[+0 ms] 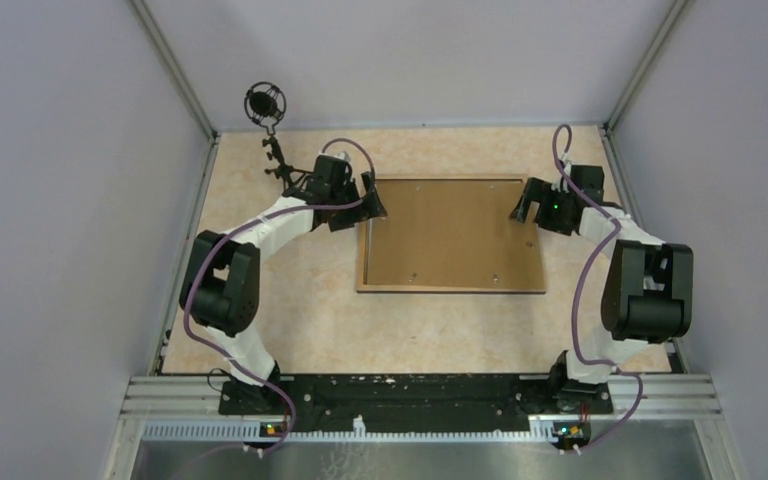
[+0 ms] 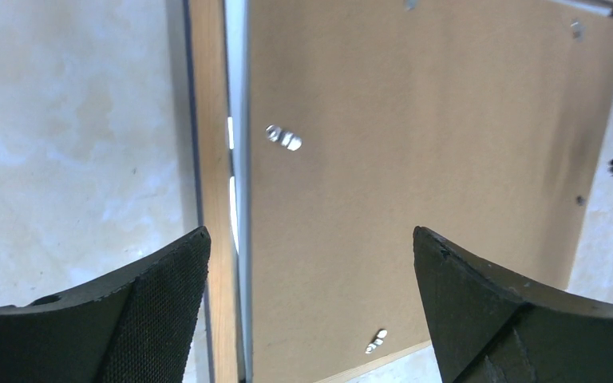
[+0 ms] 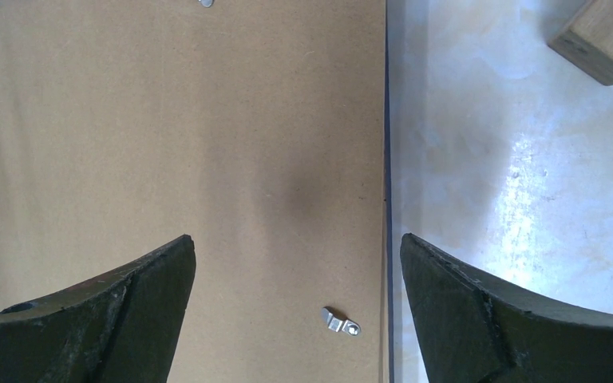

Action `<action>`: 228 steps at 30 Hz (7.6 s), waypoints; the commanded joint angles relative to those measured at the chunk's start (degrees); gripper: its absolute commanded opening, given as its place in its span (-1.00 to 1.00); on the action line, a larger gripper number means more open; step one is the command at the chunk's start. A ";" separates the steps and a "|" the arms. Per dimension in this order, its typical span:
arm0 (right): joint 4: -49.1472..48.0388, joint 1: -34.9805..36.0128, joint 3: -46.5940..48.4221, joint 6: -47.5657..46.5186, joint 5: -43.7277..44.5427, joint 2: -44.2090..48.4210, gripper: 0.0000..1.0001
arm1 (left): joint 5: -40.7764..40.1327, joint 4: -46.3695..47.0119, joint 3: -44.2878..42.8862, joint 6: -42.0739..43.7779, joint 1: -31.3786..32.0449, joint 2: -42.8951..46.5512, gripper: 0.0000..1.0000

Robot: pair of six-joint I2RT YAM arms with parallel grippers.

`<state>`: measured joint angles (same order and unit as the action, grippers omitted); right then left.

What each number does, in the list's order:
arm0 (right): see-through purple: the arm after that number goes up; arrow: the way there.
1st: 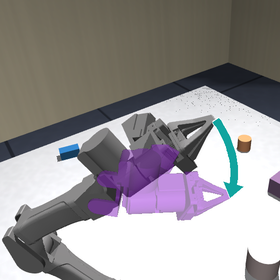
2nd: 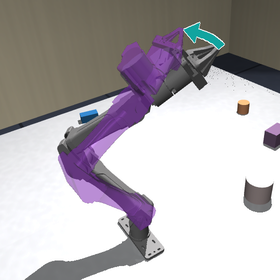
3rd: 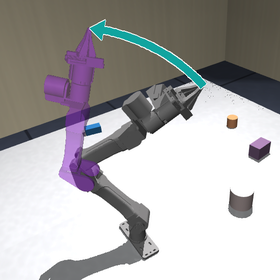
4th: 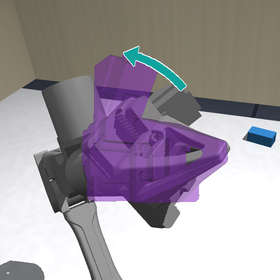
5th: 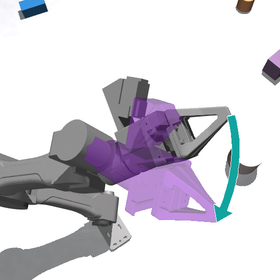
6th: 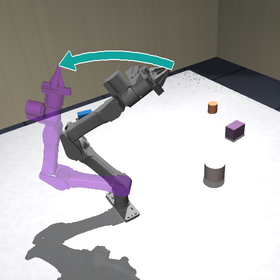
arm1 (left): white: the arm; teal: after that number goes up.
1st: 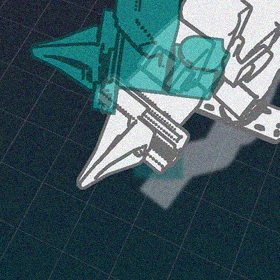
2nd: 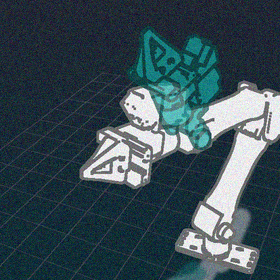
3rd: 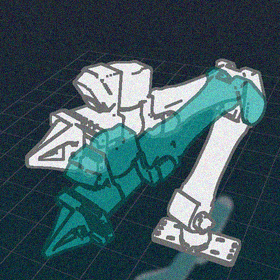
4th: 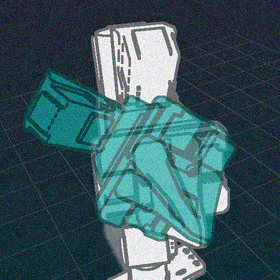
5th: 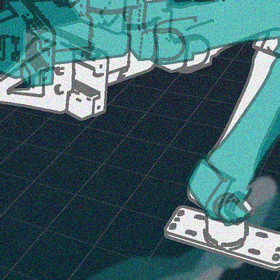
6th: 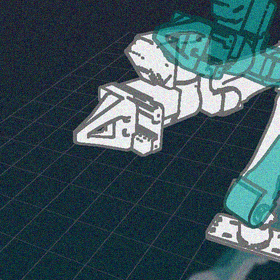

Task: Put the photo into the frame

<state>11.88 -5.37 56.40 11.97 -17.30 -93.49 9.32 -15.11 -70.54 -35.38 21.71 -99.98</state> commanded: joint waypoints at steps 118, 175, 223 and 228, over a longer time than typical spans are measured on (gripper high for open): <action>-10.17 3.41 2.45 4.68 -11.01 -7.79 0.70 | 6.06 6.05 8.50 -3.99 -0.88 -4.93 0.97; 4.45 6.34 0.34 1.46 19.09 -6.15 0.18 | 11.89 36.25 10.77 3.21 17.34 -13.14 0.61; 4.51 6.53 -0.08 5.92 22.80 -6.81 -0.41 | 12.96 37.55 11.74 2.82 16.44 -13.22 0.58; 4.61 6.51 0.23 7.79 23.59 -7.20 -0.24 | 13.27 37.72 11.81 2.73 16.44 -13.31 0.58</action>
<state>18.76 0.62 56.36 17.63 2.09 -96.95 22.72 26.17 -60.53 -32.88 38.57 -113.73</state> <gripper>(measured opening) 0.413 0.792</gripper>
